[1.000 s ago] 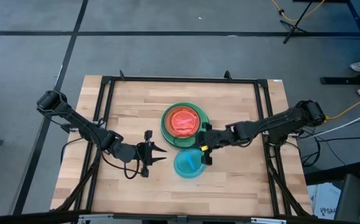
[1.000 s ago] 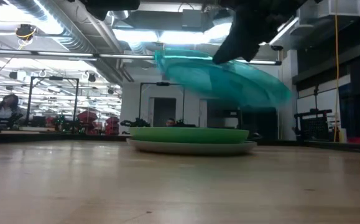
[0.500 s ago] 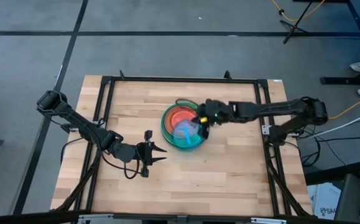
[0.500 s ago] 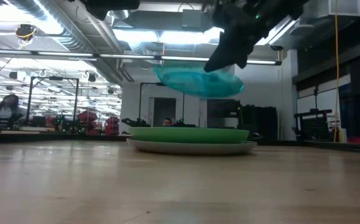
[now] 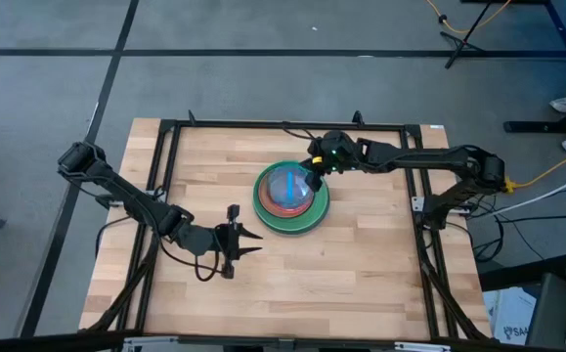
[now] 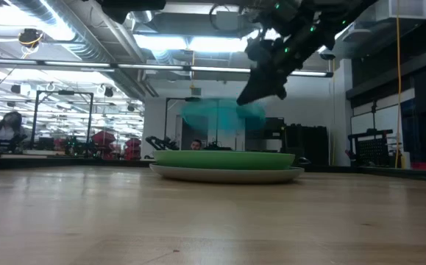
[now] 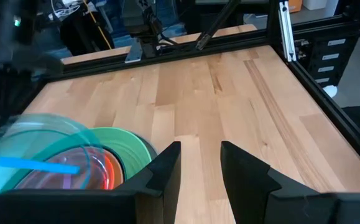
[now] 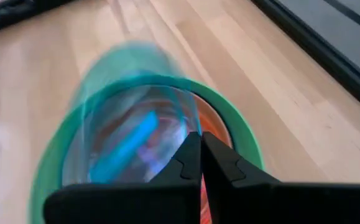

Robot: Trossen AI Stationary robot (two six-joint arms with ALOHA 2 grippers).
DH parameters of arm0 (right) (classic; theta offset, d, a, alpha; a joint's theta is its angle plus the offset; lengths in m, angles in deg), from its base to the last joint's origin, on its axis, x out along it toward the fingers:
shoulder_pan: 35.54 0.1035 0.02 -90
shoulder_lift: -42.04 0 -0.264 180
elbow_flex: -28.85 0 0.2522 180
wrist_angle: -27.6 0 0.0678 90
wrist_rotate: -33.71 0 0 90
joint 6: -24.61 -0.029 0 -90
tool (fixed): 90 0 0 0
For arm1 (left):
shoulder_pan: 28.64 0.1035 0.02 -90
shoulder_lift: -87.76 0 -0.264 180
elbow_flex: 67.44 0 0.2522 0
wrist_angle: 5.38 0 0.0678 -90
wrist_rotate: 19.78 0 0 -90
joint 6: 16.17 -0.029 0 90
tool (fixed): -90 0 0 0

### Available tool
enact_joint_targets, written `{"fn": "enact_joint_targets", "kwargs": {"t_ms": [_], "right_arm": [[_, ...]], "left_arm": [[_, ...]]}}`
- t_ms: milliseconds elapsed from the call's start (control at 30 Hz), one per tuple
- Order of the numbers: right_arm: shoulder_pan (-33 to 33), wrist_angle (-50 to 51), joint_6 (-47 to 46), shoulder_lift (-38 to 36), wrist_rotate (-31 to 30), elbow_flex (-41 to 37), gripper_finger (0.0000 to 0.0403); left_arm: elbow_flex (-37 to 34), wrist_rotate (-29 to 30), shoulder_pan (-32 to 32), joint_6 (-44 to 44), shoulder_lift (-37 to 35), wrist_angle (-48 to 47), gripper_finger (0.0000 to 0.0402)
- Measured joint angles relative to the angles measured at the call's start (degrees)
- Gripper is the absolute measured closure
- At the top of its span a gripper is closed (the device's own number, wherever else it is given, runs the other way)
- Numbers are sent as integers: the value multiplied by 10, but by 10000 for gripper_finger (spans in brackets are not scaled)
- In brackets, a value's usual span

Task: Stack plastic plates
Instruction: Stack the light blue plate on top of the light pink plate

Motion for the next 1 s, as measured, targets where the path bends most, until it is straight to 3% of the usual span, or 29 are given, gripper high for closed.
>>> {"fn": "enact_joint_targets", "kwargs": {"t_ms": [467, 867, 1000], "right_arm": [[-16, -18, 10, 90, 15, 0, 402], [-16, -29, 11, 99, 15, 0, 402], [-16, -29, 2, 99, 15, 0, 382]], "left_arm": [[0, 0, 0, 0, 0, -1, 295], [0, 0, 1, 0, 0, 0, 295], [0, -5, 1, 3, 0, -1, 295]]}}
